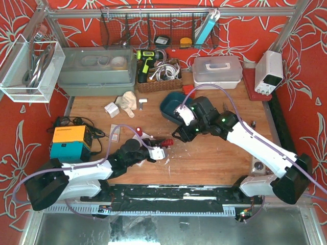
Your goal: Install the large spring
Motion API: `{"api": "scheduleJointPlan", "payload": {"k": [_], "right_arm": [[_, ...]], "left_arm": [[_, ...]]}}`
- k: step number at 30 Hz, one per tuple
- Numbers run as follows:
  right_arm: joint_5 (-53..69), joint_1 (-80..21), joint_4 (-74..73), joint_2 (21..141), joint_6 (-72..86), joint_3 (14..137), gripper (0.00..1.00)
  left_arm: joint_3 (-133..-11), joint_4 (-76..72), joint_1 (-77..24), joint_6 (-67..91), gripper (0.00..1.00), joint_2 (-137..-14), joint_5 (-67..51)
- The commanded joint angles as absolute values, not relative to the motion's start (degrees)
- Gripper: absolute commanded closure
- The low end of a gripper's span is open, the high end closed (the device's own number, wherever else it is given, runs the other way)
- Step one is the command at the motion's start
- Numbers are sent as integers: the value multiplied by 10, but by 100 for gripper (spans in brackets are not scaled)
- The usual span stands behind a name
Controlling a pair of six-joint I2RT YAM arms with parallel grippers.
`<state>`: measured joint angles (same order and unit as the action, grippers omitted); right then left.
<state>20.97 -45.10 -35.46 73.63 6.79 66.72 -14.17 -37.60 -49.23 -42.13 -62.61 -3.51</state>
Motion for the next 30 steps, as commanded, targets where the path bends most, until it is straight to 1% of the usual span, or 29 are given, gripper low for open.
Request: {"api": "scheduleJointPlan", "payload": {"k": [1,7,14,17,19,20,23,24,25,28,30], "right_arm": [[195,-459,-466,759,35,695,38],[236,-463,-499,816,10,740,38],[265,-470,-499,867,-4,745,39],[273,-473,-497,884,-9,741,42],[276,-477,-496,891,-13,739,47],[274,-477,-493,893,-13,739,51],[269,-477,-483,890,-14,730,74],[271,-477,-482,889,-15,727,78],[275,-477,-483,889,-17,725,77],[280,-476,-492,892,-23,725,57],[280,-476,-498,893,-24,725,54]], "left_arm": [[-160,-427,-496,-527,100,-629,-36],[-178,-430,-504,-568,100,-638,-54],[-185,-435,-513,-591,100,-646,-58],[-184,-441,-517,-608,100,-655,-48],[-184,-444,-518,-619,100,-661,-42],[-184,-444,-518,-621,100,-662,-41],[-175,-461,-518,-623,100,-664,-33],[-170,-468,-518,-626,100,-664,-26],[-165,-473,-517,-631,100,-663,-20],[-148,-495,-518,-653,100,-655,-14],[-143,-498,-518,-665,100,-649,-17]]}}
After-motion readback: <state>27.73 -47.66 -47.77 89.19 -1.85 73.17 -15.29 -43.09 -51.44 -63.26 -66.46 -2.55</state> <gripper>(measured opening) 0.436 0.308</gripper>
